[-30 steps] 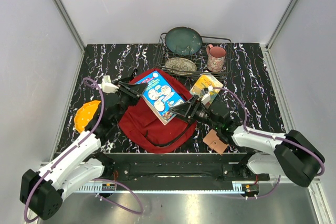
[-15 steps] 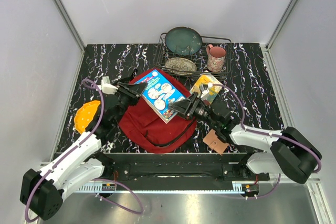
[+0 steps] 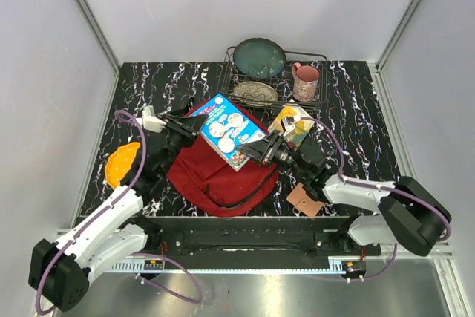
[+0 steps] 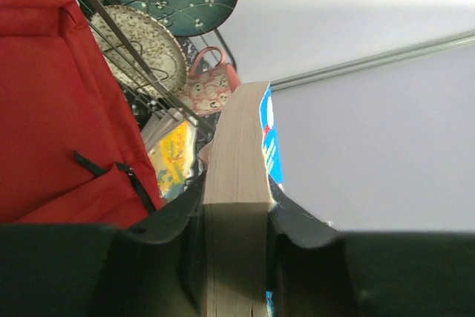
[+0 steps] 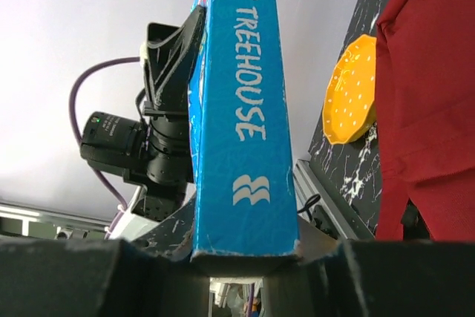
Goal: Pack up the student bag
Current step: Pick up the book from the center of the board, then place the book in the student bag.
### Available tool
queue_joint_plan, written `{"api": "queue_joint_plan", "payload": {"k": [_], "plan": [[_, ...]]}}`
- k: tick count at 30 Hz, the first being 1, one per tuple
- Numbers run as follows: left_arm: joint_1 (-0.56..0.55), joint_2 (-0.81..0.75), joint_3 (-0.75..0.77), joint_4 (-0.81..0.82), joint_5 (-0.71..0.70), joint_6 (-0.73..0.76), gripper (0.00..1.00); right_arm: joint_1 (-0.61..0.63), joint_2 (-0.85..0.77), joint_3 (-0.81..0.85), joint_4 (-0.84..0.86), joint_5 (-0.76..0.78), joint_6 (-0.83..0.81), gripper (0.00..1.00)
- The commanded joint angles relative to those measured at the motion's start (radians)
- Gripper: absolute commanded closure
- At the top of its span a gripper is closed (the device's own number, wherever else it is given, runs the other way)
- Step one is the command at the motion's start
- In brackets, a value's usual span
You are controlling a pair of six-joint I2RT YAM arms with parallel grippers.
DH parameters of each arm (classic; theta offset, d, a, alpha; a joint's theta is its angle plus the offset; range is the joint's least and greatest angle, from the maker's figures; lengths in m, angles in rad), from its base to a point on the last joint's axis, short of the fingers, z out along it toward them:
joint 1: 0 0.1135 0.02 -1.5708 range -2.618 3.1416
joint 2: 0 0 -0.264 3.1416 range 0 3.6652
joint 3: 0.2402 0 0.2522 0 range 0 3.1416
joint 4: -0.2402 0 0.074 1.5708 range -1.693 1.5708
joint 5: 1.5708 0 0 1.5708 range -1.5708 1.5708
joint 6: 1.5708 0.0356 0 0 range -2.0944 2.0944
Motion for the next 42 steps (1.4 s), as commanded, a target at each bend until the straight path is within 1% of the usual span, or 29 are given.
{"api": "queue_joint_plan", "payload": {"k": [1,2,3,4,5,6,7,8,9,10,11,12,13,14,15,16,17,18,19,22,23,24,27,31,34,38,40,41,42], "plan": [[-0.012,0.038,0.167,-0.104,0.154,0.229,0.51,0.01,-0.186,0.026,-0.15,0.085,-0.13,1.0],[-0.011,0.049,0.206,-0.155,0.186,0.277,0.39,0.011,-0.238,0.032,-0.244,0.125,-0.164,1.0],[-0.012,0.06,0.264,-0.194,0.2,0.379,0.29,0.01,-0.294,0.038,-0.459,0.223,-0.217,1.0],[-0.011,0.077,0.287,-0.267,0.214,0.428,0.09,0.01,-0.401,0.061,-0.576,0.28,-0.242,1.0],[-0.012,0.084,0.309,-0.323,0.225,0.474,0.04,0.01,-0.453,0.068,-0.684,0.343,-0.265,1.0],[-0.012,0.09,0.341,-0.363,0.229,0.56,0.01,0.01,-0.501,0.075,-0.849,0.454,-0.297,1.0],[-0.014,0.104,0.355,-0.445,0.229,0.599,0.01,0.01,-0.597,0.075,-0.922,0.51,-0.305,1.0],[-0.014,0.107,0.361,-0.478,0.22,0.631,0.01,0.008,-0.642,0.078,-1.079,0.567,-0.308,1.0],[-0.014,0.11,0.36,-0.501,0.225,0.678,0.01,0.01,-0.687,0.081,-1.143,0.662,-0.299,1.0],[-0.017,0.117,0.355,-0.528,0.234,0.697,0.01,0.01,-0.761,0.084,-1.2,0.699,-0.296,1.0],[-0.021,0.118,0.346,-0.536,0.255,0.712,0.01,0.01,-0.796,0.087,-1.302,0.733,-0.291,1.0],[-0.032,0.12,0.341,-0.538,0.268,0.738,0.01,0.01,-0.826,0.096,-1.351,0.785,-0.279,1.0],[-0.073,0.135,0.34,-0.55,0.269,0.749,0.01,0.01,-0.883,0.102,-1.401,0.811,-0.267,1.0],[-0.107,0.144,0.349,-0.556,0.244,0.765,0.01,0.008,-0.905,0.108,-1.489,0.837,-0.25,1.0],[-0.194,0.176,0.358,-0.564,0.222,0.792,0.01,0.01,-0.946,0.119,-1.528,0.877,-0.229,1.0],[-0.239,0.196,0.37,-0.584,0.199,0.809,0.01,0.01,-0.963,0.122,-1.56,0.894,-0.221,1.0],[-0.283,0.219,0.398,-0.592,0.162,0.826,0.01,0.01,-0.978,0.128,-1.629,0.915,-0.21,1.0],[-0.326,0.268,0.413,-0.599,0.126,0.86,0.01,0.008,-0.995,0.142,-1.663,0.955,-0.187,1.0],[-0.396,0.293,0.428,-0.611,0.113,0.875,0.01,0.01,-1.021,0.151,-1.692,0.971,-0.185,1.0],[-0.477,0.37,0.475,-0.618,0.113,0.932,0.01,0.01,-1.028,0.229,-1.789,1.038,-0.245,1.0],[-0.491,0.385,0.49,-0.621,0.108,0.943,0.01,0.01,-1.021,0.254,-1.858,1.061,-0.247,1.0],[-0.498,0.411,0.498,-0.624,0.11,0.956,0.01,0.01,-1.012,0.294,-1.886,1.096,-0.245,1.0],[-0.512,0.46,0.528,-0.641,0.124,0.964,0.01,0.01,-1.009,0.323,-1.909,1.101,-0.27,1.0],[-0.558,0.512,0.564,-0.641,0.133,0.992,0.01,0.01,-1.038,0.294,-1.9,1.064,-0.247,1.0],[-0.59,0.572,0.617,-0.684,0.09,1.0,0.01,0.008,-1.054,0.273,-1.889,1.029,-0.245,1.0],[-0.601,0.641,0.66,-0.684,0.03,1.0,0.01,0.008,-1.046,0.263,-1.883,0.989,-0.233,1.0],[-0.601,0.695,0.688,-0.723,0.003,0.996,0.04,0.01,-1.038,0.262,-1.878,0.979,-0.236,1.0],[-0.603,0.715,0.714,-0.737,-0.014,0.998,0.08,0.01,-1.034,0.263,-1.881,0.971,-0.236,1.0],[-0.601,0.744,0.723,-0.757,-0.024,1.003,0.09,0.01,-1.032,0.26,-1.881,0.969,-0.238,1.0]]}}
